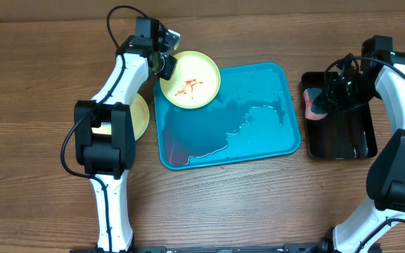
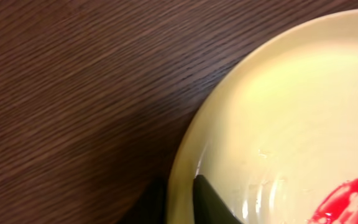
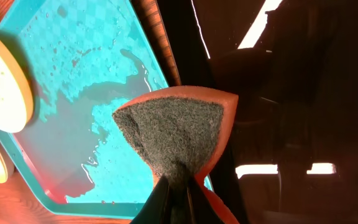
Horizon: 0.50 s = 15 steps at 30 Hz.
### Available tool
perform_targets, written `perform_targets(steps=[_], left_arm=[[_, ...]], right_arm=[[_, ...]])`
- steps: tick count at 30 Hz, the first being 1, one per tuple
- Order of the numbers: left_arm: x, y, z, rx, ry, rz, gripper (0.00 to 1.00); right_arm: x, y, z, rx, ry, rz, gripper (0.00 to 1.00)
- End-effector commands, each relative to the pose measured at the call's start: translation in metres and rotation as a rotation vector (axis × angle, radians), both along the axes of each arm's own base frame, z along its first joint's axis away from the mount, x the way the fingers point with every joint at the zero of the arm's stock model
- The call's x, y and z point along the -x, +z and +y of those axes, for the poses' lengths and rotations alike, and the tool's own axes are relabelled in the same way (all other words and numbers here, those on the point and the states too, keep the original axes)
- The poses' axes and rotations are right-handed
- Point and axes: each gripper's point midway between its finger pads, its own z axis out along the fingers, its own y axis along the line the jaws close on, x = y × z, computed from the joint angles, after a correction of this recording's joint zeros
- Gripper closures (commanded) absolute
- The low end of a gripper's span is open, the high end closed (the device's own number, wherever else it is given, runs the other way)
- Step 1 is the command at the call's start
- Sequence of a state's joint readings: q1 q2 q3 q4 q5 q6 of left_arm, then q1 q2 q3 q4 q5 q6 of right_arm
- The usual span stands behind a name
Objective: Clean dirty plates on tray and stack at the side
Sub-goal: 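Reach the left gripper to the remaining yellow plate and grip its rim, then pull the yellow plate to the tray center and bring the sponge onto it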
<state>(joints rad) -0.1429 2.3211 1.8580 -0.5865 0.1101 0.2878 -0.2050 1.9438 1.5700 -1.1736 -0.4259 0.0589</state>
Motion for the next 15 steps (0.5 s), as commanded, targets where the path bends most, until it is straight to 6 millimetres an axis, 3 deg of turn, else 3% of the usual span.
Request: perform_targets(steps=[1,3,7,11,15], left_arm=[[-0.002,0.004,-0.014,0.025,-0.02,-0.007,0.89],[-0.001,0.008,-0.014,0.034,-0.002,-0.001,0.95],[0.01,0.017,-0.018,0.066,0.006,0.035,0.96],[0.03,0.025,-0.024,0.112,0.055,0.115,0.96],[0.063,0.018,-0.032,0.168,0.208,0.28,0.96]], right_arm=[[-0.006,0.02,-0.002,0.014,0.005,-0.063,0.95],[-0.006,0.02,-0.002,0.013,0.005,-0.062,0.95],[-0.006,0.02,-0.002,0.013,0.005,-0.061,0.95],[-0.006,0.02,-0.002,0.012,0.005,-0.062,0.95],[-0.006,0.022,0.003,-0.009,0.011,-0.067,0.95]])
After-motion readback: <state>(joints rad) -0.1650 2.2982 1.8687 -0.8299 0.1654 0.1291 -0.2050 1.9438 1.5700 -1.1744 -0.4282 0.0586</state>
